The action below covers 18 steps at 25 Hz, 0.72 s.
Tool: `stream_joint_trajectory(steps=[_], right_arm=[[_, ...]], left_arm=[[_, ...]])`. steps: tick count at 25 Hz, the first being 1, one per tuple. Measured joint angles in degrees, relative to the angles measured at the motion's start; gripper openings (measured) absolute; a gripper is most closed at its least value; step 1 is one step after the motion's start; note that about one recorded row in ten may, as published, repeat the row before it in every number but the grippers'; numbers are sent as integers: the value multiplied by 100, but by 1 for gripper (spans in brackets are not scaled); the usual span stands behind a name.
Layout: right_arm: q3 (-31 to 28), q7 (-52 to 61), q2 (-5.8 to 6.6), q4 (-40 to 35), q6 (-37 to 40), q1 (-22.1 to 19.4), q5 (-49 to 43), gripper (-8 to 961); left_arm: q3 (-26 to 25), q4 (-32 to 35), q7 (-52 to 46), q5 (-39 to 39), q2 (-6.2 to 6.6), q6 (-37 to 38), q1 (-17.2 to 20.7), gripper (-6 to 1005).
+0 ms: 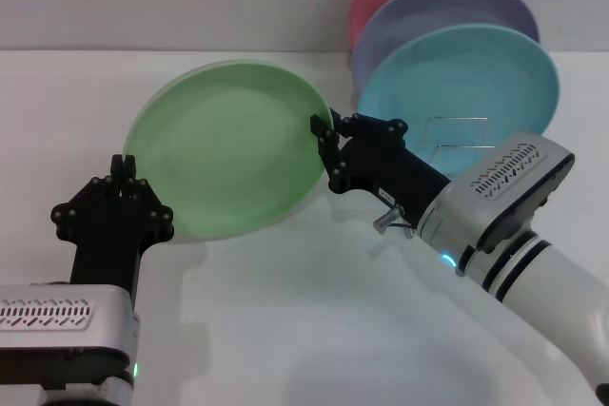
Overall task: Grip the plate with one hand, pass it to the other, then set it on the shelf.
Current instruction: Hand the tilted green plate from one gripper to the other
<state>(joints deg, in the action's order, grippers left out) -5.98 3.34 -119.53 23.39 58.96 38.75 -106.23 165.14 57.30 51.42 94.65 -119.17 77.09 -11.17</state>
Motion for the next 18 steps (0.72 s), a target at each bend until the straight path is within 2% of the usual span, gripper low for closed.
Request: stream_joint_trajectory(steps=[7,9,18], right_arm=[[20,0,0,-11,-10,21,-2,110],[18,0,0,-11,-11,21,-2,42],[-2,0,0,-21,-11,14,-11,37]], left_arm=[[-1,0,0,1,0,-11,6,39],[-1,0,0,1,0,-16,3,40],[1,-1,-10,3,-1,-21,-1,40]])
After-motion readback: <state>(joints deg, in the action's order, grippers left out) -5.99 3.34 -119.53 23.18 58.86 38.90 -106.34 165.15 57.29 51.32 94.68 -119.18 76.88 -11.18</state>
